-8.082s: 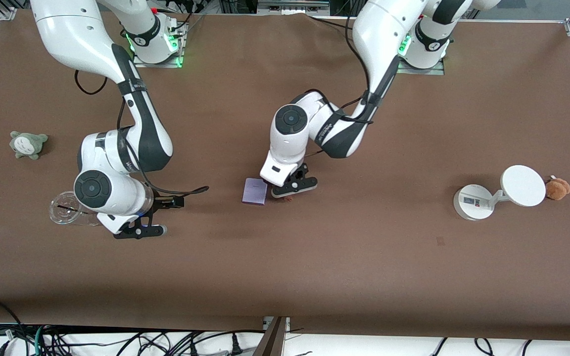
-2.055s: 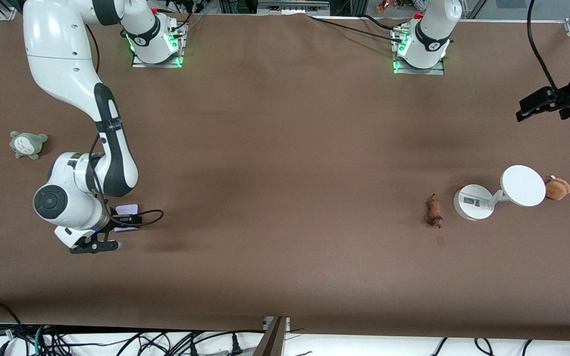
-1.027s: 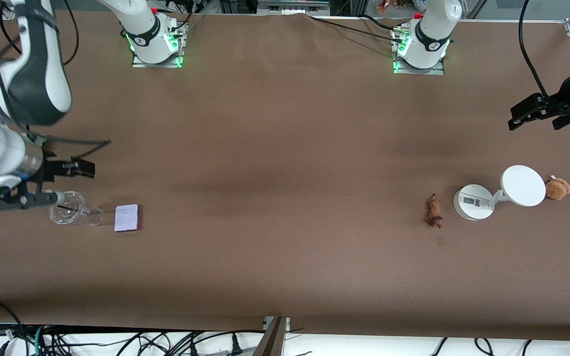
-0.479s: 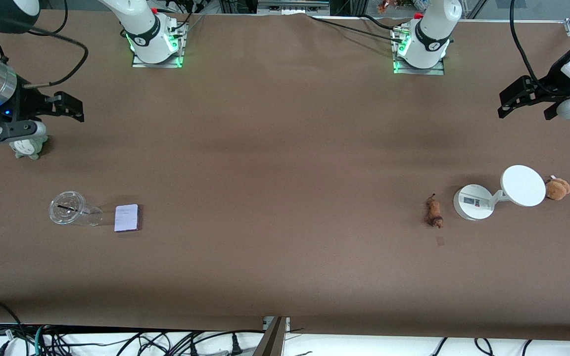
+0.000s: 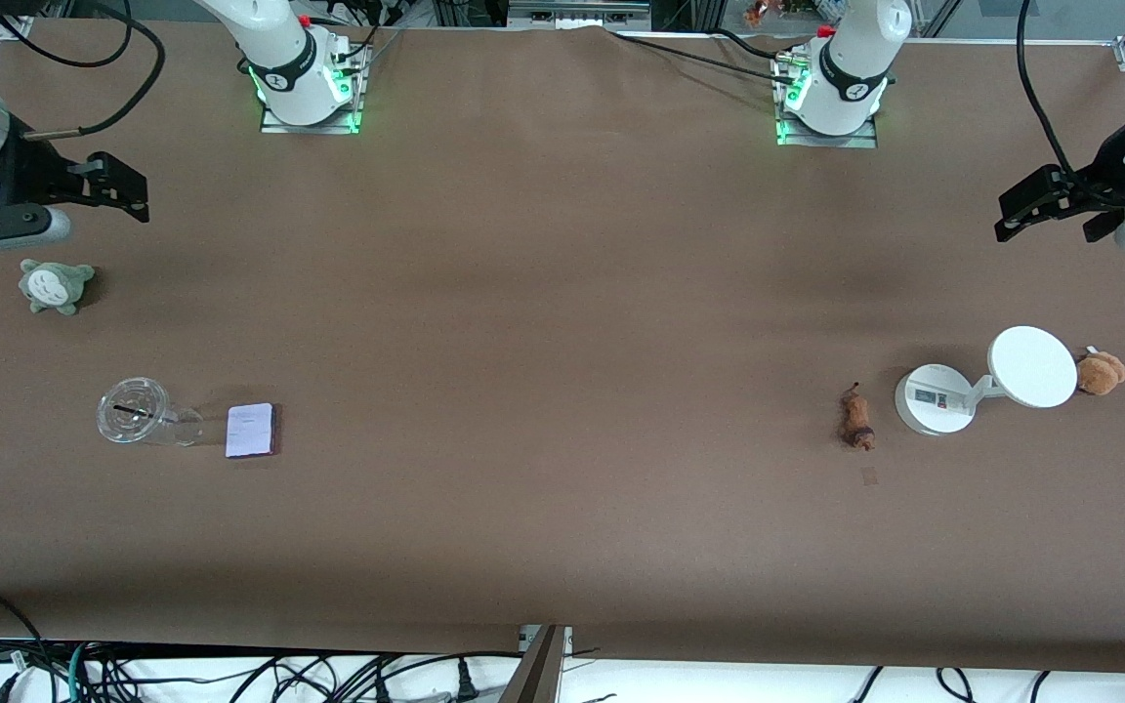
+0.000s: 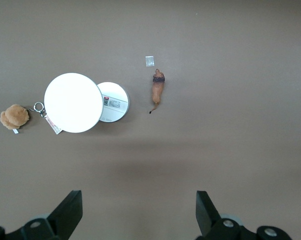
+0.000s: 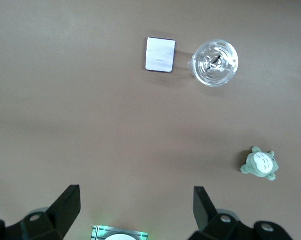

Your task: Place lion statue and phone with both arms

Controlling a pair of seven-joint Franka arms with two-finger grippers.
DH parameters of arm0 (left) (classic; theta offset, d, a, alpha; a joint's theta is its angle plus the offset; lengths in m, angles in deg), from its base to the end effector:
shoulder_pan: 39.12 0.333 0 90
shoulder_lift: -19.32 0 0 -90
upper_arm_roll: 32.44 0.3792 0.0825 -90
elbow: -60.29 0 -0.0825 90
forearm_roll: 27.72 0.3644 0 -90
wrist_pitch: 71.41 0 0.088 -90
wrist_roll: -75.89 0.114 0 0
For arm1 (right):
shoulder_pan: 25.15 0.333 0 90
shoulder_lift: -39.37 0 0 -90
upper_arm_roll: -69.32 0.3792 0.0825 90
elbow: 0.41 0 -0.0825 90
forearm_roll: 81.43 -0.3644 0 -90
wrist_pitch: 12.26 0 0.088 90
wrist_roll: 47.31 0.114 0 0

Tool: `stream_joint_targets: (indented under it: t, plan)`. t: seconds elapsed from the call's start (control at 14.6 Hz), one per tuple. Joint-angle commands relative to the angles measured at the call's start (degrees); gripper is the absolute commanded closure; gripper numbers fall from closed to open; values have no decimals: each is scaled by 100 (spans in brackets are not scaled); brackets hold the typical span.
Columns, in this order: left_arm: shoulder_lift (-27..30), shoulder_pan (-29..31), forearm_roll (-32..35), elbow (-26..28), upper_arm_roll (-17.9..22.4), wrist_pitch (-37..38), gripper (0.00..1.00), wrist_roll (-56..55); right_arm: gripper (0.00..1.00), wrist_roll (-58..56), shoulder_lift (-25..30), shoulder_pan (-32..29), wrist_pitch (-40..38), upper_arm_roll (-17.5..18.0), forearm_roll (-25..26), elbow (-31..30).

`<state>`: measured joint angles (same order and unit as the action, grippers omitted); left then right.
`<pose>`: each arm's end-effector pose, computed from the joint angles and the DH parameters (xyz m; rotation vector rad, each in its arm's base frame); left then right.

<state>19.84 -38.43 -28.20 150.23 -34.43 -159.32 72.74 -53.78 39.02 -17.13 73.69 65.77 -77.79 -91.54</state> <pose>0.5274 -0.0131 0.6828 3.1339 0.0503 -0.0418 0.5268 0.0337 0.6631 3.0619 0.2910 -0.1502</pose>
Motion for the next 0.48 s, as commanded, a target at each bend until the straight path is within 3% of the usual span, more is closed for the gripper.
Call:
stream_joint_targets:
  t: [0.0, 0.41]
  plan:
    - [27, 27, 4, -29, -30, 19, 0, -28, 0, 75, -44, -55, -149, 12, 41, 69]
    - [27, 27, 4, -38, -65, 186, 0, -28, 0, 40, -272, -54, -149, 3, 6, 359]
